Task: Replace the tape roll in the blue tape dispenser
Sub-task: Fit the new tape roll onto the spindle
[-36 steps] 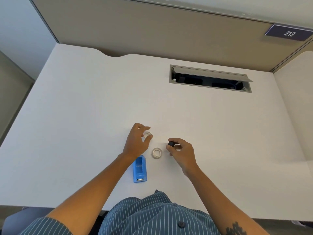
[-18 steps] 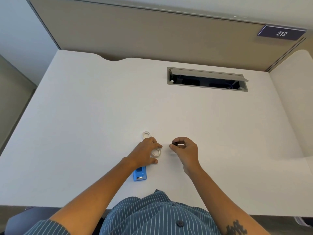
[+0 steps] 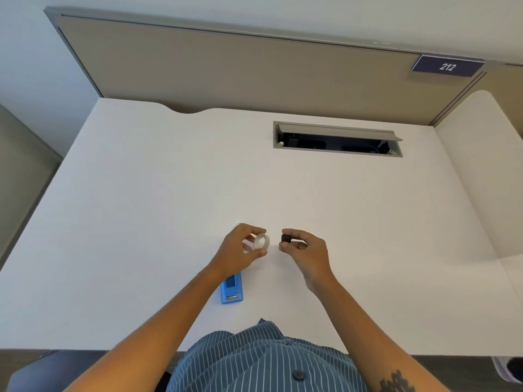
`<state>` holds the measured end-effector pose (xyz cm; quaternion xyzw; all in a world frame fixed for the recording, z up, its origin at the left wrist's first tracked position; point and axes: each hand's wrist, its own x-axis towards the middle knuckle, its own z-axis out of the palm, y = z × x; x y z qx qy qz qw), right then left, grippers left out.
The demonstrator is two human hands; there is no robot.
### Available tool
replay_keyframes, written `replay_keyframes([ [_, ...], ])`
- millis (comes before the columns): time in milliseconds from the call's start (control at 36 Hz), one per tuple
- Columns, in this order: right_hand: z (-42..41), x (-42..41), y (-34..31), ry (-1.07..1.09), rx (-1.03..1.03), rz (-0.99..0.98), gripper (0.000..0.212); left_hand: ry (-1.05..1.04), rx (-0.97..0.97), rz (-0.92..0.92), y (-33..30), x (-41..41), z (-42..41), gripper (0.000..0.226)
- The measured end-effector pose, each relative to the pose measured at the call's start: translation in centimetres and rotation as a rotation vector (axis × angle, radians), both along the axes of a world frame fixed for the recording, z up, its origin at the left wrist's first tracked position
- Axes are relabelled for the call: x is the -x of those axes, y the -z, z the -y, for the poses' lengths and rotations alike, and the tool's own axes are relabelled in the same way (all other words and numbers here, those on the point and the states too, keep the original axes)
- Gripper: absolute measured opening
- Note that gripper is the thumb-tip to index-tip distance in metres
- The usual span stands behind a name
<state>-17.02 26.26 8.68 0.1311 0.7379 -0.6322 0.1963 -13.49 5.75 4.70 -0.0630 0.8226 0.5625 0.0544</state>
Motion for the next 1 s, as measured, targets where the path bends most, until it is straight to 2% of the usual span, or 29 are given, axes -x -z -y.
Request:
replay_keyframes([
  [167, 0.3, -0.3, -0.5, -0.051, 0.084, -0.010, 0.030, -0.123, -0.289, 0.088, -1.9, -1.0, -0.1, 0.044],
  [389, 0.6, -0.8, -1.4, -0.155, 0.153, -0.090, 0.021, -0.191, -0.396, 0.068, -3.5, -2.5, -0.2, 0.034],
  [556, 0.6, -1.3, -2.1, -0.199, 0.188, -0.124, 0.022, -0.192, -0.503, 0.082, -4.3, -3.5, -0.5, 0.035],
  [1000, -0.7, -1.7, -2.6, -0.266, 0.174, -0.180, 0.024, -0.210, -0.532, 0.061, -5.3, -4.5, -2.1, 0.040],
])
